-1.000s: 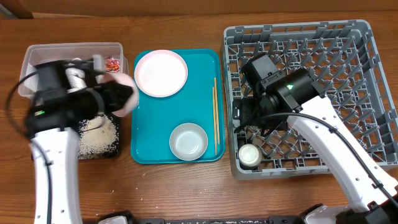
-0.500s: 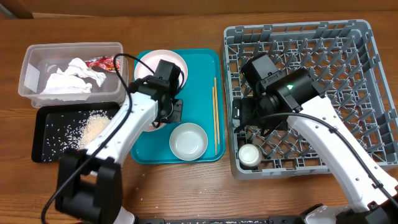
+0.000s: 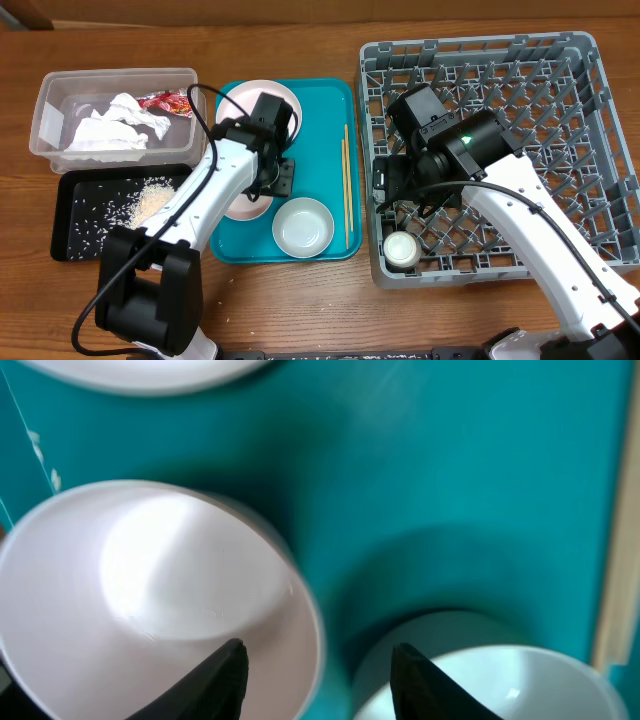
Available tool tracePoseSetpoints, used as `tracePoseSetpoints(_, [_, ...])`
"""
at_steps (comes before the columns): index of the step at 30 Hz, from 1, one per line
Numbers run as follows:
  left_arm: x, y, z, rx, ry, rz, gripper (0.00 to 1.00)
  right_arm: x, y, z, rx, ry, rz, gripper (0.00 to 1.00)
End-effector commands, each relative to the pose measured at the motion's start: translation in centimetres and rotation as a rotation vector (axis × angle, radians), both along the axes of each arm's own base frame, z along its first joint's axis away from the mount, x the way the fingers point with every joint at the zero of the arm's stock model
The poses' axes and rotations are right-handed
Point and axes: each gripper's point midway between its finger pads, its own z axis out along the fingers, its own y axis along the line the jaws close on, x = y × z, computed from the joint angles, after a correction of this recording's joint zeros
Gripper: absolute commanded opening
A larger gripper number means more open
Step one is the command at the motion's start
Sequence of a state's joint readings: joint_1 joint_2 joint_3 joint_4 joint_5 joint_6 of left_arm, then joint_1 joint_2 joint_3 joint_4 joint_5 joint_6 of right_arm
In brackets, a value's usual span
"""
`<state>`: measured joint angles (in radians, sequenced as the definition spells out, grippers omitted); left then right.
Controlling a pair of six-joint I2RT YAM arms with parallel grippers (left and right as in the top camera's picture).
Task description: Sort waste into correct bins and load items into the dishwasher
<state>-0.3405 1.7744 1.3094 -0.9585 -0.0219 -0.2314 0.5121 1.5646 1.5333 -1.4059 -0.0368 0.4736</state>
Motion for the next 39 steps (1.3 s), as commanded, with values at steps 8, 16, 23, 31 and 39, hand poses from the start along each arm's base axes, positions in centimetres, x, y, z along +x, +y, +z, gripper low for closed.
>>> tracePoseSetpoints(8, [0.3,-4.3,3.4,-0.197,-0.012,-0.301,0.48,0.6,0.3,0.8,0.012,-0.036,0.004,0.89])
tracePoseSetpoints(16, [0.8,-2.8,5.0,-0.211,-0.006,-0.170,0.47,1.4,3.9,1.1,0.151,-0.072,0.056,0.89])
tracePoseSetpoints(23, [1.2,-1.7,8.0,-0.206,-0.015,-0.131,0.47,1.6,5.8,1.1,0.182,-0.106,0.084,0.89])
tracePoseSetpoints(31, [-0.4,-0.8,7.8,-0.164,0.049,-0.127,0.47,1.7,6.3,1.3,0.194,-0.122,0.091,0.89])
tracePoseSetpoints(39, [-0.5,1.7,6.8,-0.054,0.064,0.046,0.45,1.9,6.4,1.3,0.198,-0.124,0.084,0.88])
